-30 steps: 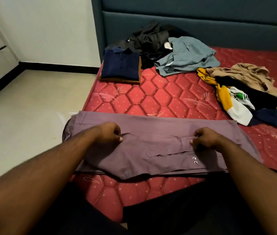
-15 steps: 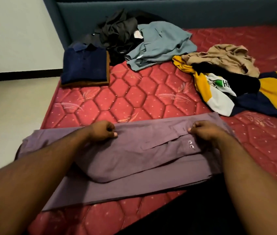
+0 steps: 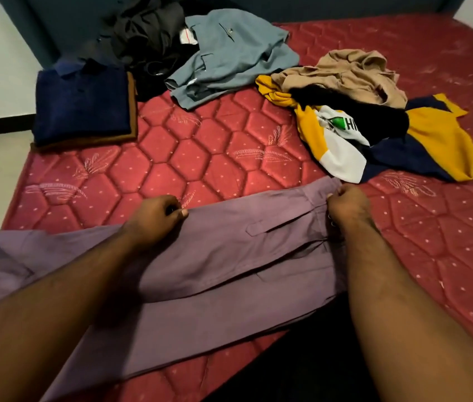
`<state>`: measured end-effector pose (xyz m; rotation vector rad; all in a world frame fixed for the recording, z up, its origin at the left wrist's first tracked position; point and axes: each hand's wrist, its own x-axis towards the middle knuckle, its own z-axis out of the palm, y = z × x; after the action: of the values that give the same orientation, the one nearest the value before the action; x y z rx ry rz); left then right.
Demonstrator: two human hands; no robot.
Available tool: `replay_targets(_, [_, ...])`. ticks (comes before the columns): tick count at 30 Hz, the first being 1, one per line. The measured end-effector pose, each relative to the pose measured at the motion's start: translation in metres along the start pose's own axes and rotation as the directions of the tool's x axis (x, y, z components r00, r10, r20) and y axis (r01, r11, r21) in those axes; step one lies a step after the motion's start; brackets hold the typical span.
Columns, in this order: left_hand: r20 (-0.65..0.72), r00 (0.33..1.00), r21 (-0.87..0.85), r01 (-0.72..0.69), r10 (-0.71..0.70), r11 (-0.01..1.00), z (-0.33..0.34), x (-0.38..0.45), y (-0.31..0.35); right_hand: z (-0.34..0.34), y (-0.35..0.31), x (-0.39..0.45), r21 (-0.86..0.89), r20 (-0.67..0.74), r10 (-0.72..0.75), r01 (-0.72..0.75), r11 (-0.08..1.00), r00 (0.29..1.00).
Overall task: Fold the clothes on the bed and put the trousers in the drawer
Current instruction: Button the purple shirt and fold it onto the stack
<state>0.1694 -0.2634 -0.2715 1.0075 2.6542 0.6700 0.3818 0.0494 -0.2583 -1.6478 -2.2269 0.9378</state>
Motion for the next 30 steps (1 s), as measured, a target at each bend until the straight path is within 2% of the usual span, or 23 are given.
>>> replay_targets(4, [-0.104,0.993,0.087,-0.04,0.049,0.995,0.003,-0.015,-0.001,0.001,0.0,-0.005,-0.07,-0.005,0.002,-0.003,0.998,1.0])
replay_targets(8, [-0.125,0.992,0.232,0.035,-0.006,0.972,-0.003,-0.033,-0.009,-0.002,-0.008,-0.018,-0.19,-0.043,-0.008,-0.001,0.982,0.999])
replay_targets(11, [-0.091,0.994,0.332,0.089,-0.062,0.939,-0.014,-0.049,-0.023,0.004,-0.028,-0.04,-0.432,-0.096,-0.209,0.148,0.89,0.973])
replay_targets(13, [-0.119,0.986,0.349,0.153,-0.119,0.924,-0.027,-0.066,-0.039,0.016,-0.045,-0.059,-0.495,-0.031,-0.417,0.348,0.796,0.909])
replay_targets(16, [-0.202,0.956,0.342,0.271,-0.211,0.9,-0.044,-0.097,-0.068,0.049,-0.068,-0.098,-0.352,0.22,-0.614,0.649,0.675,0.758])
replay_targets(18, [-0.252,0.927,0.306,0.35,-0.279,0.885,-0.056,-0.118,-0.094,0.078,-0.077,-0.135,-0.264,0.396,-0.66,0.767,0.584,0.639])
replay_targets(21, [-0.298,0.888,0.217,0.421,-0.351,0.881,-0.075,-0.147,-0.132,0.114,-0.08,-0.193,-0.256,0.598,-0.635,0.867,0.427,0.489])
replay_targets(23, [-0.412,0.827,0.168,0.483,-0.384,0.86,-0.083,-0.163,-0.148,0.13,-0.079,-0.226,-0.232,0.602,-0.661,0.89,0.392,0.448])
replay_targets(25, [-0.537,0.725,0.053,0.539,-0.431,0.841,-0.087,-0.172,-0.152,0.137,-0.074,-0.255,-0.177,0.485,-0.777,0.915,0.363,0.402])
replay_targets(26, [-0.569,0.683,-0.021,0.545,-0.458,0.838,-0.088,-0.177,-0.155,0.143,-0.074,-0.272,-0.148,0.418,-0.839,0.937,0.315,0.348])
replay_targets(28, [-0.57,0.655,-0.184,0.488,-0.497,0.853,-0.088,-0.178,-0.156,0.151,-0.069,-0.297,-0.147,0.289,-0.919,0.961,0.235,0.269])
replay_targets(30, [-0.513,0.649,-0.389,0.407,-0.561,0.826,-0.09,-0.172,-0.149,0.156,-0.065,-0.311,-0.158,0.24,-0.94,0.965,0.208,0.242])
